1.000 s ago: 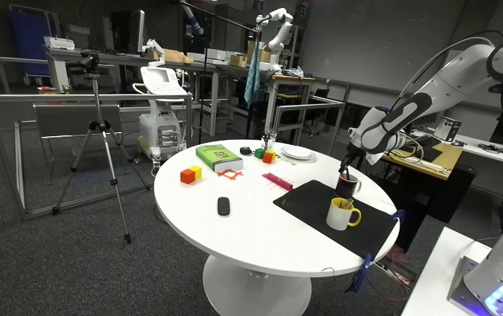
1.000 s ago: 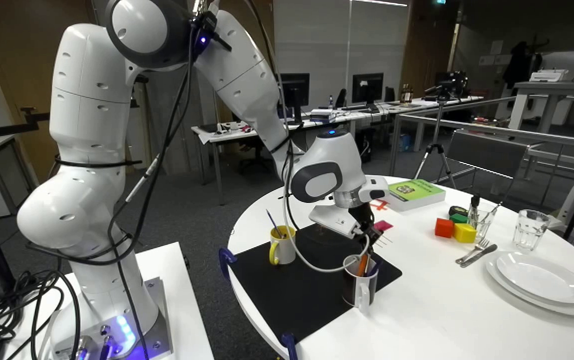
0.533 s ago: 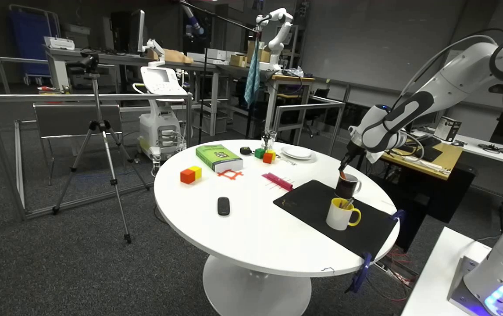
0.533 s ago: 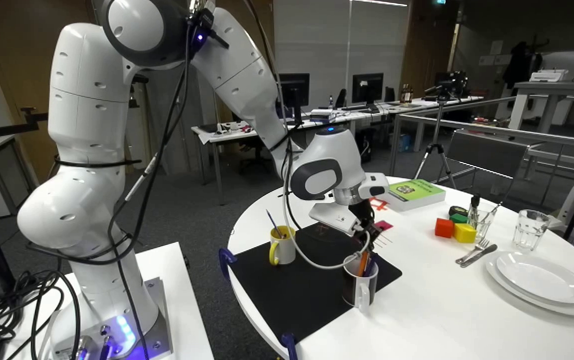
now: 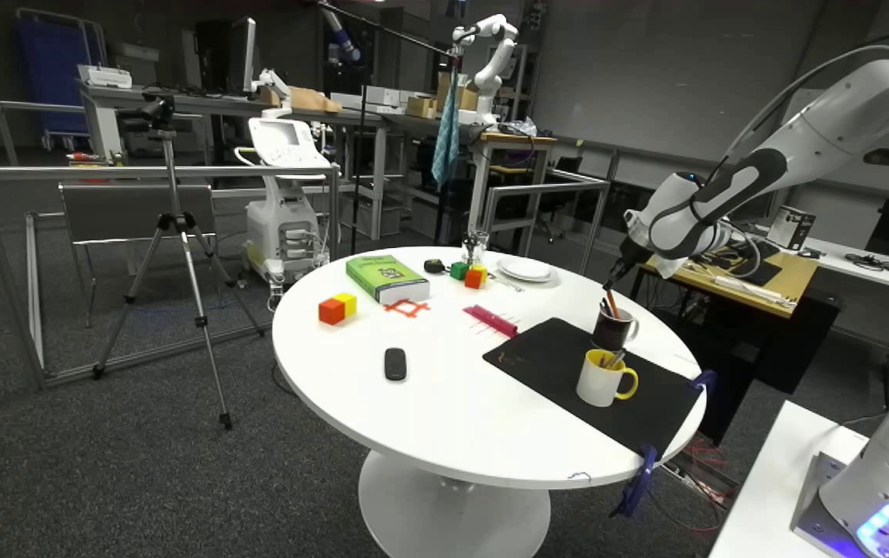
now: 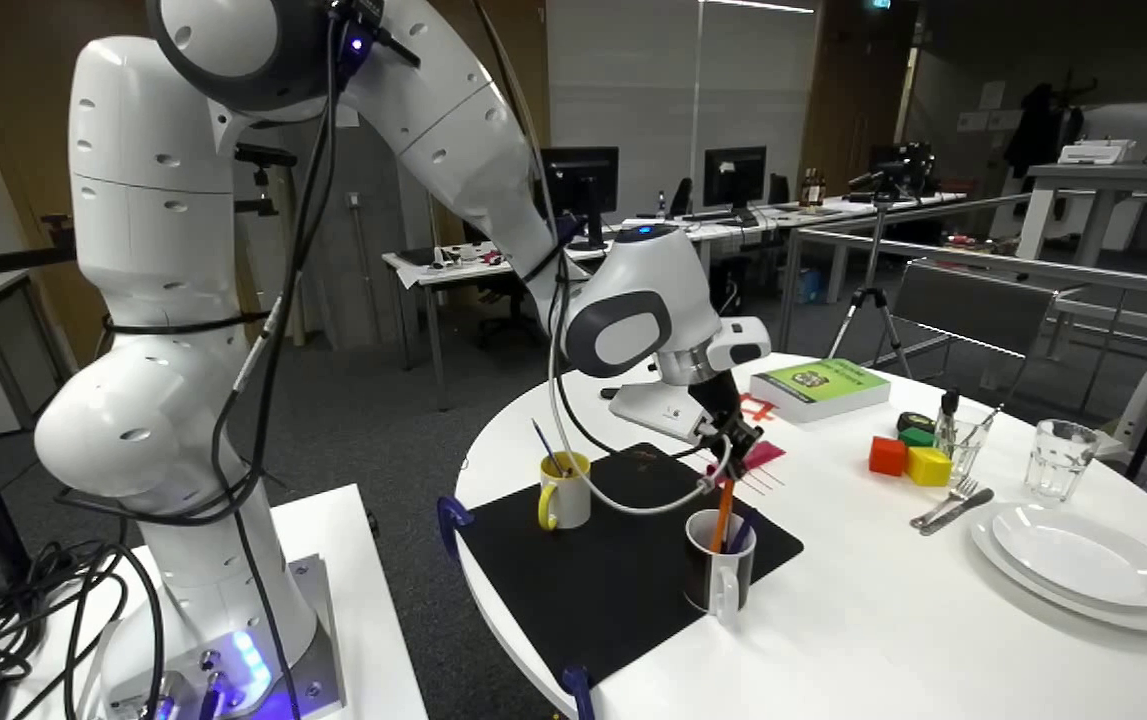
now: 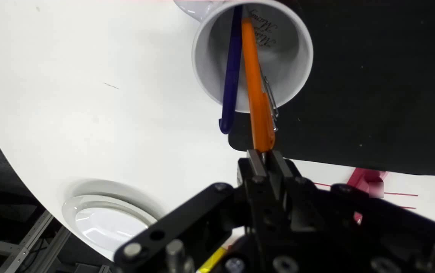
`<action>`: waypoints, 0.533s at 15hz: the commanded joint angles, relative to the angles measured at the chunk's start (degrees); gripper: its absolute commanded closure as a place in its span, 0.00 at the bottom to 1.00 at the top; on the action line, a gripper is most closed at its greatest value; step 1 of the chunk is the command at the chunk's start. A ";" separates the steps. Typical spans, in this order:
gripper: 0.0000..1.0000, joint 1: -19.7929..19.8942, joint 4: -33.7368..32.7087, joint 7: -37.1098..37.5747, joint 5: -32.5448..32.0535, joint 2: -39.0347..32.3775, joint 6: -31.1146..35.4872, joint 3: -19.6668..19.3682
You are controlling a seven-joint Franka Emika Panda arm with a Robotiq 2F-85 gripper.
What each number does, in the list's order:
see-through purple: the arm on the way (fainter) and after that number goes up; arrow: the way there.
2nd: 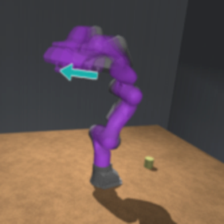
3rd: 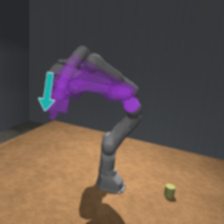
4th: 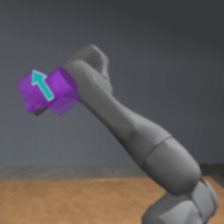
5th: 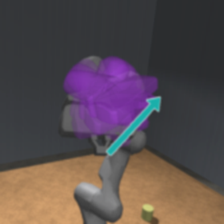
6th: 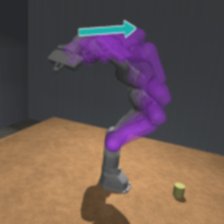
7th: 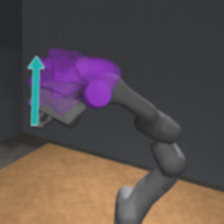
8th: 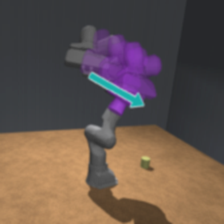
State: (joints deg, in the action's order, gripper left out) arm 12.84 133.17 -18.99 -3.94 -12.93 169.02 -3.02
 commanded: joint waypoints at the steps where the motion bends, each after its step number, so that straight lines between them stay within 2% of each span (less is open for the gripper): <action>1: 0.98 -0.28 4.83 -0.10 0.01 5.75 2.59 -0.31; 3: 0.98 0.00 6.39 -0.27 -0.13 7.92 4.00 0.06; 5: 0.98 -0.01 8.58 -0.64 0.25 10.25 8.00 0.56; 8: 0.98 0.18 12.05 -2.72 2.63 12.68 15.25 3.32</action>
State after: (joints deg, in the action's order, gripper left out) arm 12.77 139.91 -19.17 -3.54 -4.98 178.42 -2.05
